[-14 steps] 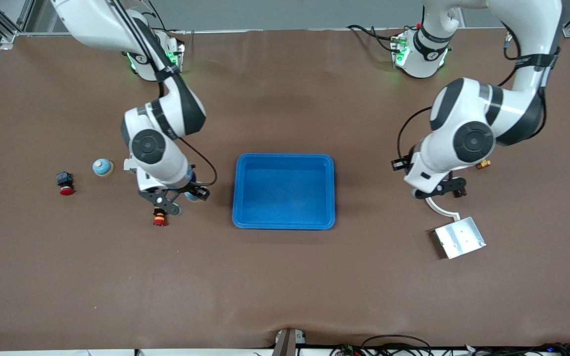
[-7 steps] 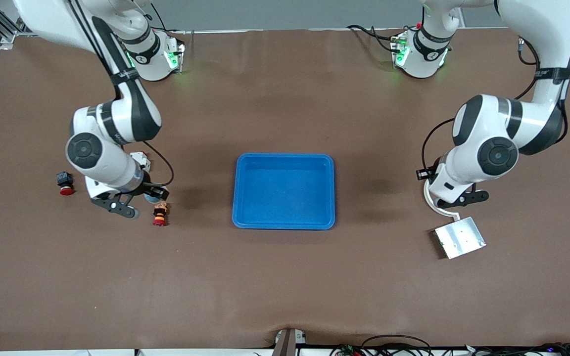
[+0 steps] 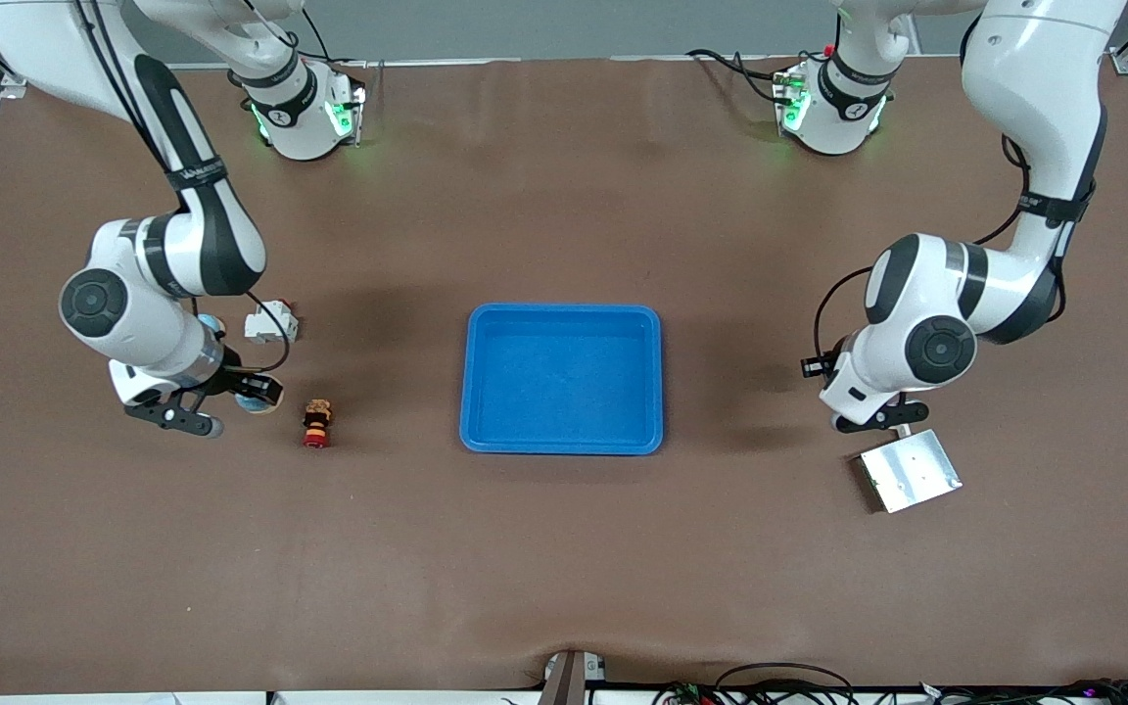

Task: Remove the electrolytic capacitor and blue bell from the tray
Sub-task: 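Carry the capacitor toward the bracket while the right gripper carries the bell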

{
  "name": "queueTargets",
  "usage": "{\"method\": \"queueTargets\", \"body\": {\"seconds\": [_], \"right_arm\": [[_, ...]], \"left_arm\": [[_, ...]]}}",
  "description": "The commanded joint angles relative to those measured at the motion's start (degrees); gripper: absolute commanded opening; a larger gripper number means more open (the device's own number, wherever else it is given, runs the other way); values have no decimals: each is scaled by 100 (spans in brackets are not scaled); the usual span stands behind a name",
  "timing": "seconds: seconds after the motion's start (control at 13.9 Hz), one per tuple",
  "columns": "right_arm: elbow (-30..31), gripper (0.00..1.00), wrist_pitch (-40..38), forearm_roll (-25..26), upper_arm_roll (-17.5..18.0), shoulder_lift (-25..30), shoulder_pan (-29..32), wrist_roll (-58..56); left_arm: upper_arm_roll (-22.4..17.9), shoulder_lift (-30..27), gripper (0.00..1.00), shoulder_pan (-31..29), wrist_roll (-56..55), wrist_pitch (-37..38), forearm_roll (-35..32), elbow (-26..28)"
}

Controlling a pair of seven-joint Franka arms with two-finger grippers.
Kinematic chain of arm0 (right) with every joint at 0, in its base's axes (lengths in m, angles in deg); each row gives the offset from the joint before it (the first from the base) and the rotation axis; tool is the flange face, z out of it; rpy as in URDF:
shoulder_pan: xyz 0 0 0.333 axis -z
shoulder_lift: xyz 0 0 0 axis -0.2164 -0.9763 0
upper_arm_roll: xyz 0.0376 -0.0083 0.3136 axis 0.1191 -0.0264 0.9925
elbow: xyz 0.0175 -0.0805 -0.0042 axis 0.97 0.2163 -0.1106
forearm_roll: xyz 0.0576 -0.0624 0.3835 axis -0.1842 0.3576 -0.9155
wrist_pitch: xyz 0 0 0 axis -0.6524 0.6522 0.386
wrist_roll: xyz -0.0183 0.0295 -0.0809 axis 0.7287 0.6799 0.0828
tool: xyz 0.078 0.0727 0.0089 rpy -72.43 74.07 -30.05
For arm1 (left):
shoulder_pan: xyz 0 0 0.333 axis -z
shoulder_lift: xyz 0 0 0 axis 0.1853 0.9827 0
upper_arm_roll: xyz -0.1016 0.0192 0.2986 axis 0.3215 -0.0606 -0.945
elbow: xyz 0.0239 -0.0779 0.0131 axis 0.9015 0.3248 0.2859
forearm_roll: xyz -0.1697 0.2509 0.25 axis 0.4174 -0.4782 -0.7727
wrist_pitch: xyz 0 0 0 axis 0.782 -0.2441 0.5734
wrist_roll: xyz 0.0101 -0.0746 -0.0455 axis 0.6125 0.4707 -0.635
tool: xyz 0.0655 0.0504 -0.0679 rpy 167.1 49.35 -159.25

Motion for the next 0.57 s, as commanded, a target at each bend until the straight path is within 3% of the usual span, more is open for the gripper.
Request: {"method": "queueTargets", "body": {"seconds": [0.0,0.5], "right_arm": [[134,0,167,-4,118,49,346,-460],[134,0,545,-232,127,-302,663,-954]], "left_arm": [[12,215,0,-22,78,-179,-244,-48],[-32,550,0,-110,69,-575,-367,-66]]}}
